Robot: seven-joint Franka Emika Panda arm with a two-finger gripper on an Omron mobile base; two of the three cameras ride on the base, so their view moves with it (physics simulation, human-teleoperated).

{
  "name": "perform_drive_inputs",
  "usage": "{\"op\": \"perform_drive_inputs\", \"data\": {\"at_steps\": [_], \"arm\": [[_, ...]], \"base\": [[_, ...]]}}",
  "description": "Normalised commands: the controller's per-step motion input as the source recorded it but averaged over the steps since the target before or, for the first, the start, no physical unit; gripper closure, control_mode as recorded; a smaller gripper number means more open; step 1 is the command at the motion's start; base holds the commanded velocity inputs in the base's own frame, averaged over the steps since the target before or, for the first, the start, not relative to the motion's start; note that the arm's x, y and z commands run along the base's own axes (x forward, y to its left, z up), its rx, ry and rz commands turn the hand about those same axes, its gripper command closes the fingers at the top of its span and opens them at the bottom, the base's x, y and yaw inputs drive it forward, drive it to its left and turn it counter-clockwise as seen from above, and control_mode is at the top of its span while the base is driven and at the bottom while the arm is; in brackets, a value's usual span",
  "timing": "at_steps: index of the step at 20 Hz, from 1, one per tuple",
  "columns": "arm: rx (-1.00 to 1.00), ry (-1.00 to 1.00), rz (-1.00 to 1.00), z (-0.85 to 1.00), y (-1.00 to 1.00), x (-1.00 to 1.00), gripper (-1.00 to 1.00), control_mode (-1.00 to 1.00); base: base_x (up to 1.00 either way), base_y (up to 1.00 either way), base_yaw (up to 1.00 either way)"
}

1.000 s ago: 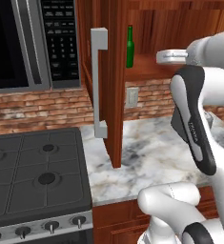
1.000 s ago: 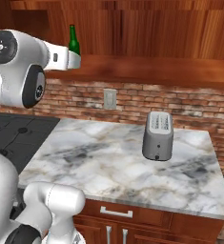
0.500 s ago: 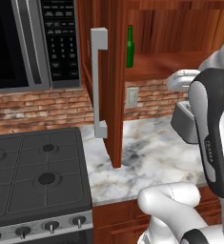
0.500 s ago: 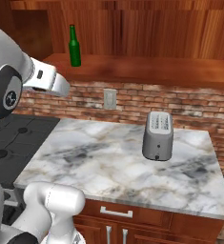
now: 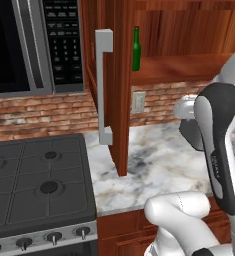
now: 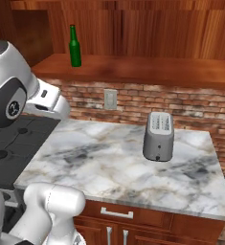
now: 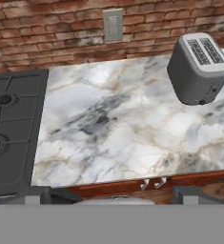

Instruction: Sort all alcoholic drinks to one cabinet, and non-alcoholic drinks to the other.

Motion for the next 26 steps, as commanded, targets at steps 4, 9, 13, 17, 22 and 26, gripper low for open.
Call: {"op": "perform_drive_inputs", "data": {"at_steps": [4,9,13,17,22,26], "arm": [[0.0,0.14,0.0,-0.56,-0.02,-0.05,-1.0,-1.0],[0.0,0.05,0.0,-0.28,0.0,-0.29,-1.0,-1.0],[0.0,0.0,0.0,-0.06,0.0,-0.32,-1.0,1.0],[0.0,0.0,0.0,0.0,0.0,0.0,-1.0,1.0],[0.0,0.0,0.0,0.0,0.0,0.0,-1.0,1.0],[0.0,0.0,0.0,0.0,0.0,0.0,-1.0,1.0]], "base": [[0.0,0.0,0.0],[0.0,0.0,0.0],[-0.21,0.0,0.0],[-1.0,-0.07,0.0],[-1.0,0.09,0.0],[-0.92,0.71,0.0]]}}
